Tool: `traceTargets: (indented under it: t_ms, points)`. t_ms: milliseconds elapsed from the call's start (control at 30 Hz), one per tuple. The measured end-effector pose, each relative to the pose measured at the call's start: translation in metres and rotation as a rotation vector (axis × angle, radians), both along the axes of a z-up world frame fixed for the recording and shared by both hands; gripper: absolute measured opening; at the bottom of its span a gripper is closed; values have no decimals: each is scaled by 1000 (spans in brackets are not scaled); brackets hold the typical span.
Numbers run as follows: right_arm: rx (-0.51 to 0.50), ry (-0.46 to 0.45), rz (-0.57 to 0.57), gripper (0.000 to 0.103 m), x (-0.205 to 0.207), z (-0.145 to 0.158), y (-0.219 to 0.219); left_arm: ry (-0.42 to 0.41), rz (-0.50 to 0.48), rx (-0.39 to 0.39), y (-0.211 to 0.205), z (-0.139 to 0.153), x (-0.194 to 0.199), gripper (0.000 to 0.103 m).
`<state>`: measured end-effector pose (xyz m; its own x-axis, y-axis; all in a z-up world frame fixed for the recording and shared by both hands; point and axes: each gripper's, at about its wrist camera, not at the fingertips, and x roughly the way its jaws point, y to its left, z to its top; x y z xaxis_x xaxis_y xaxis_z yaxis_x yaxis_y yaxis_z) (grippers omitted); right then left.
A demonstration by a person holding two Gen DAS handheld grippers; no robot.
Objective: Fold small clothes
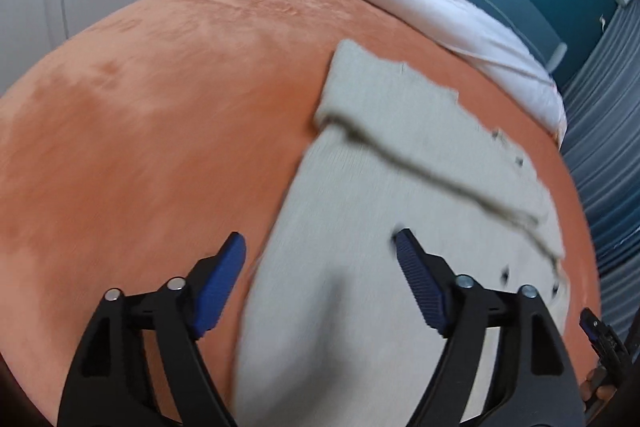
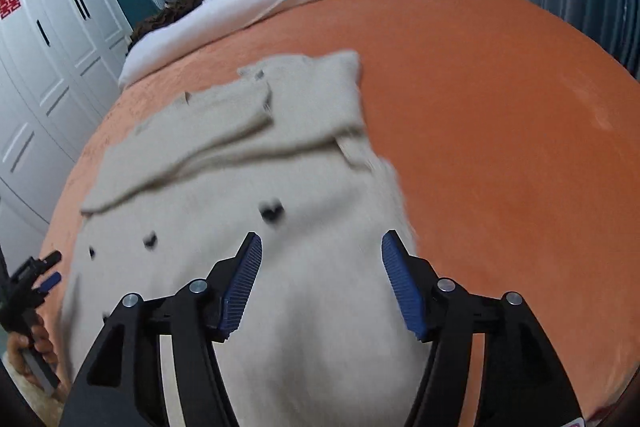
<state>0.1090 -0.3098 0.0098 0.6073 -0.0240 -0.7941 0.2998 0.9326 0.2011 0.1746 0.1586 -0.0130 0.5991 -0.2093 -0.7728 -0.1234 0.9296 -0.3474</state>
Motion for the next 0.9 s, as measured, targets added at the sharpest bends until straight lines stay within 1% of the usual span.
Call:
traceTargets:
  t_ms: [33, 67, 133, 167, 200, 233, 300, 333, 400, 533, 633, 667, 700, 733, 767, 800, 867, 900]
  points:
    - [-8, 35, -17, 63, -30, -9, -7, 22, 10, -3, 3, -3, -20, 84]
    - [3, 58, -36, 64, -48, -17, -8, 45, 20, -13, 5, -7, -35, 86]
    - [81, 93, -59, 65, -88, -31, -13, 94, 47, -68, 11, -17, -66, 86]
    - [116, 109, -73, 65, -101, -38, -13, 96, 60, -101, 13, -21, -80, 86]
    - [150, 116, -83, 66, -109, -43, -12, 87, 66, -109, 12, -21, -89, 87]
    - [188, 108, -84, 66, -116, -49, -10, 83, 66, -113, 9, -21, -97, 90]
    - [201, 68, -86, 75, -118, -51, -4, 76, 58, -113, 2, -21, -104, 93]
    - [215, 57, -81, 76, -116, -53, -2, 69, 53, -117, -1, -22, -105, 96]
    - [244, 33, -83, 76, -112, -56, 5, 67, 52, -107, -8, -23, -106, 98]
    - [342, 7, -84, 76, -101, -51, 13, 79, 28, -117, -17, -23, -100, 98]
    - [326, 11, -80, 76, -95, -53, 24, 97, 19, -108, -22, -24, -94, 98]
    - [307, 12, -81, 74, -92, -53, 27, 106, 14, -100, -23, -23, -92, 98]
    - [294, 13, -87, 64, -90, -52, 28, 113, 18, -89, -23, -21, -90, 91]
    - [295, 16, -93, 55, -90, -51, 28, 125, 20, -79, -24, -20, -87, 79]
    - [311, 26, -97, 31, -87, -51, 27, 138, 16, -77, -24, -19, -85, 61]
    - [347, 36, -101, 17, -85, -53, 24, 154, 8, -88, -23, -18, -83, 51]
    - [402, 29, -128, 15, -86, -54, 14, 182, -7, -145, -17, -16, -80, 16]
    - [414, 19, -134, 13, -87, -51, 12, 187, -11, -167, -14, -15, -80, 9]
